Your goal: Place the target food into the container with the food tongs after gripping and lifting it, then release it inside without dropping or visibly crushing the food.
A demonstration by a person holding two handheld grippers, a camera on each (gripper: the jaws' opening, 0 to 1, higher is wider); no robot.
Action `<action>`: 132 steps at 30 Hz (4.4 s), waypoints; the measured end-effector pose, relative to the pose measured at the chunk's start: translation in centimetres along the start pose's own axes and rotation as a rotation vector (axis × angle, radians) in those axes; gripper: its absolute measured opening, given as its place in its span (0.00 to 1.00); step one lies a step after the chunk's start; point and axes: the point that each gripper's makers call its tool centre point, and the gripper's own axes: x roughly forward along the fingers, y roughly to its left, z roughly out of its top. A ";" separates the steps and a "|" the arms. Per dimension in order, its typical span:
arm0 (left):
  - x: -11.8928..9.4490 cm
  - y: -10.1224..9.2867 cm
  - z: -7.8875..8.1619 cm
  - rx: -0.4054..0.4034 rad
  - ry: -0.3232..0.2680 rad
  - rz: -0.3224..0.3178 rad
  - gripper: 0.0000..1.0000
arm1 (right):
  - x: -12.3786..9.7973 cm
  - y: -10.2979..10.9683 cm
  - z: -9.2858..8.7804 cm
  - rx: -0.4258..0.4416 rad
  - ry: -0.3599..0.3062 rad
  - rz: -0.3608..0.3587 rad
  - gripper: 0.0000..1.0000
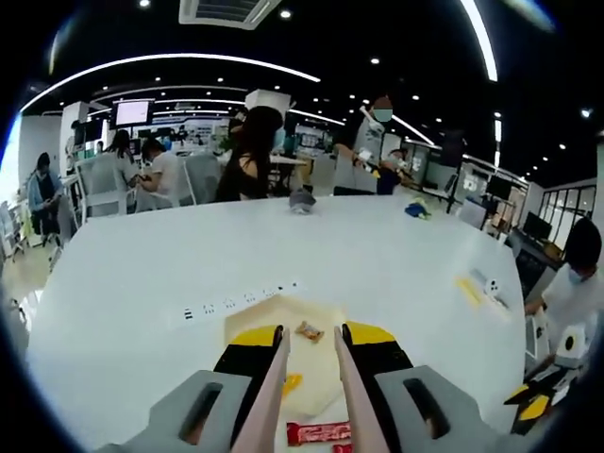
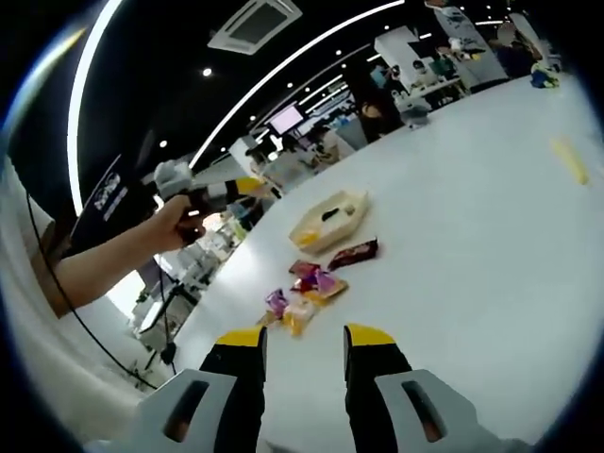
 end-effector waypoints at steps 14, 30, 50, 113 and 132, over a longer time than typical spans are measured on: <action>-2.9 -0.3 1.6 -0.027 -0.085 -0.013 0.24 | 1.8 1.2 0.2 -0.045 0.029 0.039 0.33; -6.8 -1.3 0.4 -0.063 -0.113 -0.032 0.24 | 1.8 3.3 -1.9 -0.066 0.079 0.079 0.33; -11.3 -1.7 0.4 -0.056 -0.157 -0.068 0.25 | 2.2 4.5 -2.0 -0.089 0.084 0.084 0.34; -15.9 -1.2 -7.1 0.017 -0.098 -0.161 0.26 | 2.1 8.2 -5.1 -0.183 0.074 0.025 0.38; -13.9 -2.7 -10.7 0.080 -0.007 -0.192 0.27 | 1.6 7.5 -5.8 -0.158 0.089 -0.013 0.38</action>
